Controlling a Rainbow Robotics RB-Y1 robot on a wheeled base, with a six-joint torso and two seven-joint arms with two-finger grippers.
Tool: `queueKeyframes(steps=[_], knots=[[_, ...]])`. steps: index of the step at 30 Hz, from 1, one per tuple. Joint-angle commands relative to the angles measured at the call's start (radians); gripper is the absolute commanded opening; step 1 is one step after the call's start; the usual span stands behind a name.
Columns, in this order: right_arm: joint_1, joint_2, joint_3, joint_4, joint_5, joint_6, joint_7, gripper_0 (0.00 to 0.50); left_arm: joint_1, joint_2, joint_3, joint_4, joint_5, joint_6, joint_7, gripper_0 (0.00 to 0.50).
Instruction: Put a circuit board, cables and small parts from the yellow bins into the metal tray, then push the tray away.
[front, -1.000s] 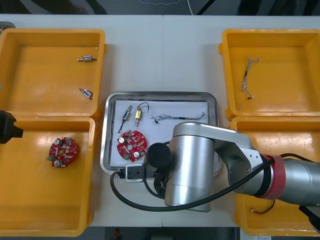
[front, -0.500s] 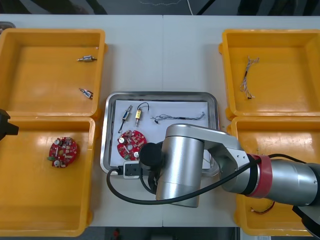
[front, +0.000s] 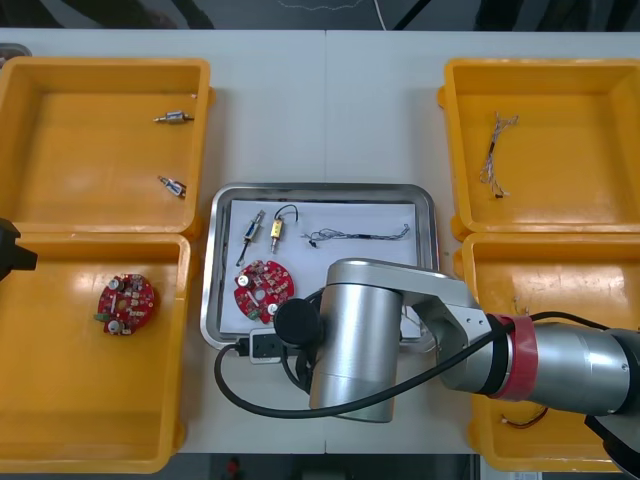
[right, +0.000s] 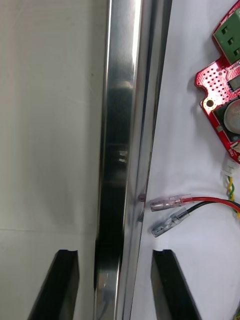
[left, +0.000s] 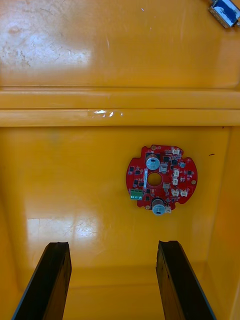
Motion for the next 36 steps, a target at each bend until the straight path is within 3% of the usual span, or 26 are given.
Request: queueKeyframes(steps=[1, 2, 24, 36], knots=[[-0.03, 0.04, 0.015, 0.004, 0.02, -0.009, -0.029, 0.044, 0.022, 0.046, 0.015, -0.033, 0.002, 0.006, 0.003, 0.5], [-0.03, 0.04, 0.015, 0.004, 0.023, -0.009, -0.029, 0.0, 0.022, 0.046, 0.015, -0.033, 0.002, 0.006, 0.003, 0.5], [-0.118, -0.01, -0.034, 0.006, 0.037, -0.007, -0.044, 0.0, 0.022, 0.046, 0.015, -0.033, 0.002, 0.006, 0.003, 0.5], [-0.213, -0.013, -0.034, 0.093, 0.034, -0.049, -0.041, 0.0, 0.022, 0.046, 0.015, -0.033, 0.002, 0.006, 0.003, 0.5]])
